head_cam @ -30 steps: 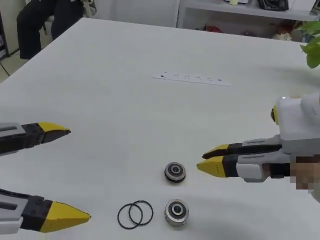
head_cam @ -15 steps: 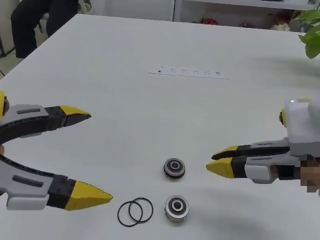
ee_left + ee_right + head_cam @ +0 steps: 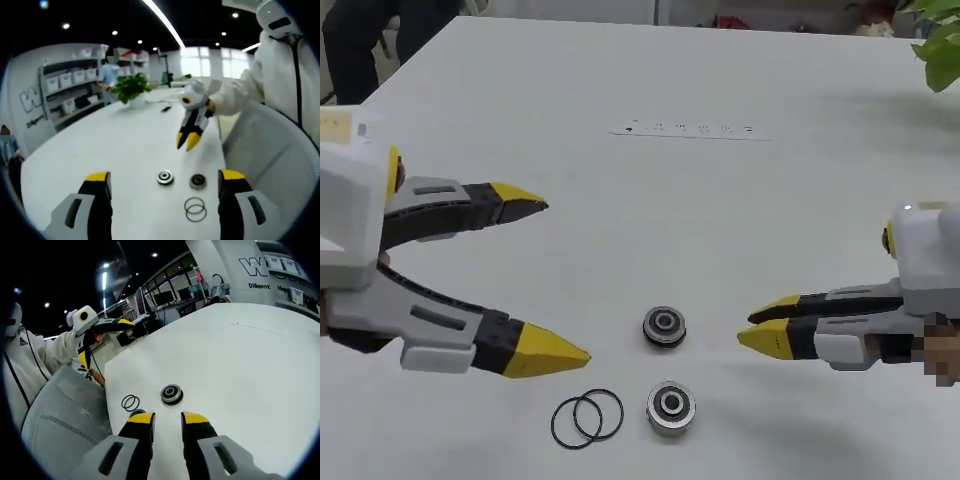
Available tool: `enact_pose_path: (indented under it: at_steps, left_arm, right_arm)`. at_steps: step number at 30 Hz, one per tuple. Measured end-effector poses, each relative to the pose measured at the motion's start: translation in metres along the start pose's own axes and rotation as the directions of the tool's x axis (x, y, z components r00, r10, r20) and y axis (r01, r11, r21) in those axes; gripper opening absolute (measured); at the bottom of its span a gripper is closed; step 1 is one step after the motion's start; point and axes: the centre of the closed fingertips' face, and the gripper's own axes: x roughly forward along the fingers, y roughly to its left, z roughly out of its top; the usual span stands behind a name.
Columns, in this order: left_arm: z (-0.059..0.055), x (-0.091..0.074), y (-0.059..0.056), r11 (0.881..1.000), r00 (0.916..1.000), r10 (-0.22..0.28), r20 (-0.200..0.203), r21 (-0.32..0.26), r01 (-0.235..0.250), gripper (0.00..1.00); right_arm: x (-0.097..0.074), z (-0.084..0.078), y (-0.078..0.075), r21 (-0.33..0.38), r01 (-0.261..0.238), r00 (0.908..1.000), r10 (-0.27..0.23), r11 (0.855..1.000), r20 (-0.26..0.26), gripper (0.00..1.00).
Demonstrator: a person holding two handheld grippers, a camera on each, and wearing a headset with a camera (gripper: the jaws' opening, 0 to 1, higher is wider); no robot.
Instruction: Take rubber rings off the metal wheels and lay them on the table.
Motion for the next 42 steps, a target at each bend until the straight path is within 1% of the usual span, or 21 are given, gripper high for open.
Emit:
enact_pose_path:
  at_steps: [4,8,14,17,19,22,24,26,29,32,36,38,42]
  left_arm:
    - [0.002,0.013,0.002,1.000,0.9997,-0.022,0.006,0.018,0.022,0.86]
    - [0.005,0.023,0.005,0.999,0.9992,-0.034,0.019,0.022,0.034,0.83]
    - [0.004,0.041,0.008,0.998,0.9980,-0.059,0.025,0.024,0.058,0.78]
    - [-0.001,0.052,0.008,0.997,0.9970,-0.074,0.019,0.028,0.074,0.76]
    - [-0.004,0.059,0.010,0.996,0.9967,-0.080,0.014,0.040,0.079,0.72]
    - [-0.008,0.068,0.012,0.996,0.9961,-0.087,0.014,0.031,0.087,0.66]
    - [-0.010,0.074,0.012,0.995,0.9954,-0.094,0.014,0.021,0.094,0.63]
    - [-0.013,0.080,0.010,0.994,0.9944,-0.105,0.010,0.026,0.105,0.60]
    - [-0.015,0.085,0.009,0.993,0.9935,-0.113,0.011,0.018,0.113,0.57]
    - [-0.020,0.091,0.006,0.991,0.9914,-0.130,0.003,0.011,0.130,0.54]
    - [-0.026,0.096,0.004,0.990,0.9906,-0.137,-0.003,0.012,0.137,0.48]
    - [-0.031,0.099,0.006,0.991,0.9915,-0.129,-0.018,0.015,0.129,0.46]
    - [-0.040,0.105,0.005,0.991,0.9902,-0.135,-0.037,0.015,0.135,0.41]
  right_arm:
    - [0.002,-0.002,0.000,0.009,-0.005,1.0000,0.005,1.000,0.005,0.18]
    - [0.004,-0.007,-0.002,0.009,-0.003,1.0000,0.003,1.000,-0.004,0.18]
    - [0.005,-0.010,-0.003,0.013,-0.006,1.0000,0.006,1.000,-0.007,0.18]
    - [0.005,-0.011,-0.004,0.017,-0.006,1.0000,0.006,1.000,-0.005,0.18]
    - [0.006,-0.010,-0.006,0.020,-0.004,1.0000,0.004,1.000,-0.002,0.18]
    - [0.008,-0.010,-0.007,0.021,-0.005,1.0000,0.005,1.000,0.002,0.18]
    - [0.011,-0.011,-0.007,0.016,-0.007,1.0000,0.007,1.000,-0.002,0.18]
    - [0.012,-0.012,-0.006,0.012,-0.010,0.9999,0.010,1.000,-0.009,0.18]
    - [0.014,-0.012,-0.006,0.009,-0.016,0.9998,0.016,1.000,-0.011,0.18]
    - [0.016,-0.011,-0.004,0.007,-0.025,0.9996,0.025,1.000,-0.011,0.18]
    - [0.018,-0.009,-0.004,-0.006,-0.027,0.9996,0.027,1.000,-0.001,0.17]
    - [0.021,-0.009,-0.004,-0.002,-0.031,0.9995,0.031,1.000,0.001,0.17]
    - [0.025,-0.010,-0.004,-0.009,-0.038,0.9993,0.038,0.999,-0.007,0.17]
